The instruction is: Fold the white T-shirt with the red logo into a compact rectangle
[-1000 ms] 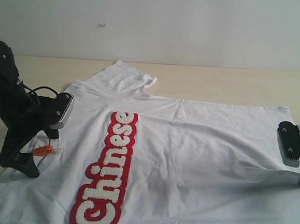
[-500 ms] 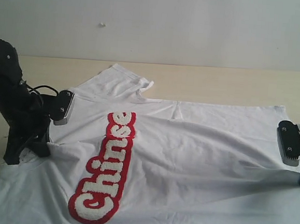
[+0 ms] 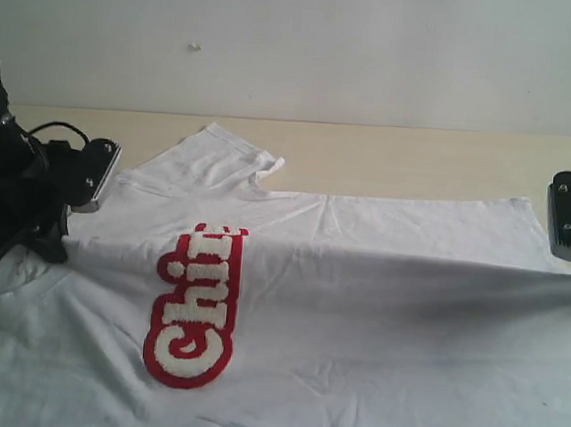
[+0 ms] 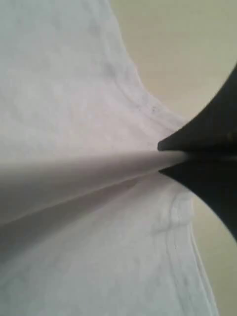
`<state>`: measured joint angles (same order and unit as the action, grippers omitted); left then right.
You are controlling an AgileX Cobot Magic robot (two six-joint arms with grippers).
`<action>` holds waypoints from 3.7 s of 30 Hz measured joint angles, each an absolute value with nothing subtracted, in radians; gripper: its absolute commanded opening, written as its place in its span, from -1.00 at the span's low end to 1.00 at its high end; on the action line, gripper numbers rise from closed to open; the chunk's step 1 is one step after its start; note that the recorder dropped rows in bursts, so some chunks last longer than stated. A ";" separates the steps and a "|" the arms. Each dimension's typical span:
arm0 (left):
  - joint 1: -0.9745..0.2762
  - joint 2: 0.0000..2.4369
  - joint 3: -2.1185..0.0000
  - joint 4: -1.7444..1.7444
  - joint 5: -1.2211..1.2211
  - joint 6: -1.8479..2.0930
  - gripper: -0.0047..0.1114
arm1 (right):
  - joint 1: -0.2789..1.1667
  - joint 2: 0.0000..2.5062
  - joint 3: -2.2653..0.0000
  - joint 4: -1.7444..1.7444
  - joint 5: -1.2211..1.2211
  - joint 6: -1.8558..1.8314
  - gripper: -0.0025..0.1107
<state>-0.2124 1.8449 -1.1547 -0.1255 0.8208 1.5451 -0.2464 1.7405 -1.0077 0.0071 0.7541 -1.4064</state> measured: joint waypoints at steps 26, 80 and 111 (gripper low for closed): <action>-0.212 1.365 -1.265 -0.046 1.098 1.398 -0.92 | -0.245 1.300 -1.105 0.027 1.002 -1.320 -0.96; -0.508 0.647 -1.346 -0.192 1.239 0.688 -0.92 | -0.015 0.647 -1.107 0.298 1.228 -0.753 -0.96; -0.605 0.443 -0.686 0.206 1.126 0.528 -0.92 | 0.232 0.657 -0.695 0.000 1.191 -0.344 -0.96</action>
<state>-0.6049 0.4426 -0.6855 0.2062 1.1261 0.5281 0.2320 0.6567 -0.6951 0.0000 1.1906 -0.3438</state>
